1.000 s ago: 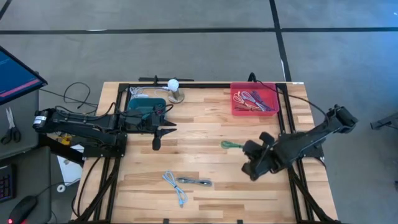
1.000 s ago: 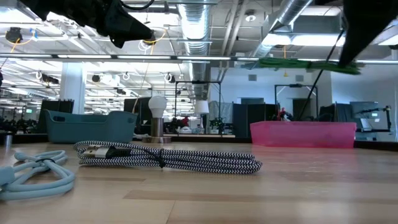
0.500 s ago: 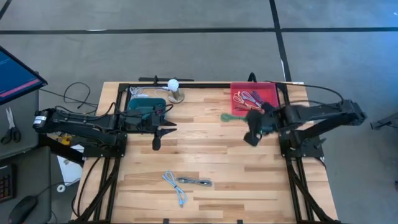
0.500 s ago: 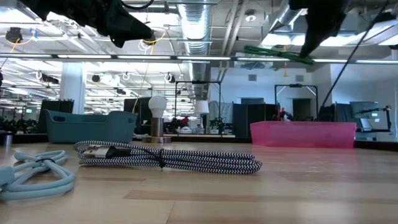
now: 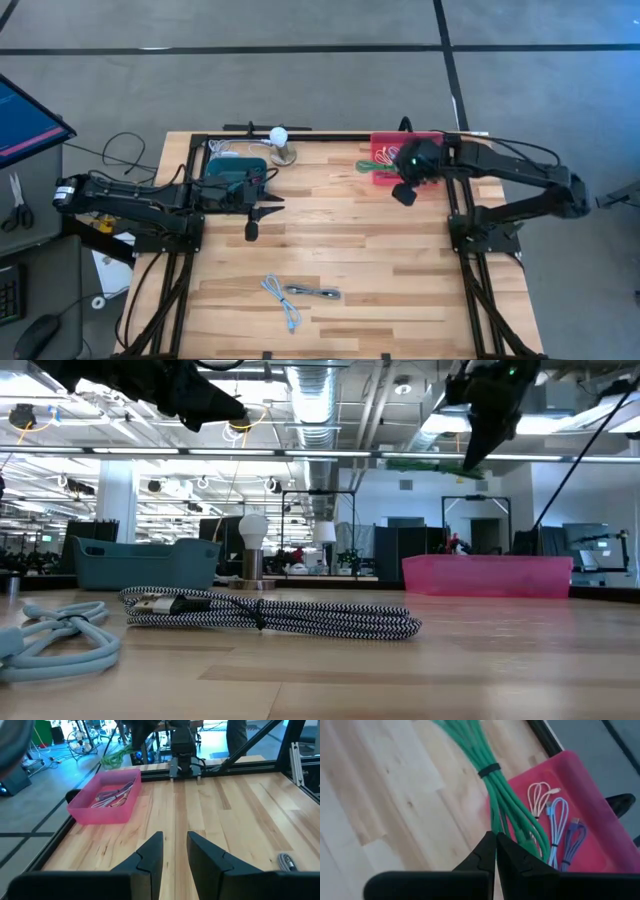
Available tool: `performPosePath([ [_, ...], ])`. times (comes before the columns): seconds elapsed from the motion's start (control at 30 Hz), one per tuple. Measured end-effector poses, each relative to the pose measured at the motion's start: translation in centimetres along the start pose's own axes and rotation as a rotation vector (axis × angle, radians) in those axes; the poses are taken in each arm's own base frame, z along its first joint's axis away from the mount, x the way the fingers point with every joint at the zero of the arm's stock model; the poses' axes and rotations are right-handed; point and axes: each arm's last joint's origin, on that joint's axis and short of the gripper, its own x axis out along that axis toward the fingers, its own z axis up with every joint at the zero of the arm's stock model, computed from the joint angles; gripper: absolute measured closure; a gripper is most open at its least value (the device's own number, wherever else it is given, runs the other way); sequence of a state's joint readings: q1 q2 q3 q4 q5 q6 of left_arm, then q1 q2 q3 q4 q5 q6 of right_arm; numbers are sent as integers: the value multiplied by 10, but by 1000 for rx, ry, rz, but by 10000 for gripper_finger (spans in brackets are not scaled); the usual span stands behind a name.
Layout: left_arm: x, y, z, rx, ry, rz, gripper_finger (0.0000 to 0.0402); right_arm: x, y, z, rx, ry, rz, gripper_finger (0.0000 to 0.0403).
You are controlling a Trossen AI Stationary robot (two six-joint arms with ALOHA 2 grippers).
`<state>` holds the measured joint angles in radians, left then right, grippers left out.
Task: Pick & Place USB Port
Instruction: Put the plain green charger cable into the pink bin
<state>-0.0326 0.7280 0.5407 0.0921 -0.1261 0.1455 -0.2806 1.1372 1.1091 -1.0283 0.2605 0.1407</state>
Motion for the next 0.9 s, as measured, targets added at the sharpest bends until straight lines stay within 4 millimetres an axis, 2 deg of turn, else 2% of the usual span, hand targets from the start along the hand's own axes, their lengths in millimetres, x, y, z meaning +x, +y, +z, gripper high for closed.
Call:
performPosePath([
  [0.4,0,0,0,-1,-4,1,314,27,-52,10,50,43,17,403],
  [0.9,0,0,0,-1,-5,1,314,51,-109,0,193,142,-22,403],
])
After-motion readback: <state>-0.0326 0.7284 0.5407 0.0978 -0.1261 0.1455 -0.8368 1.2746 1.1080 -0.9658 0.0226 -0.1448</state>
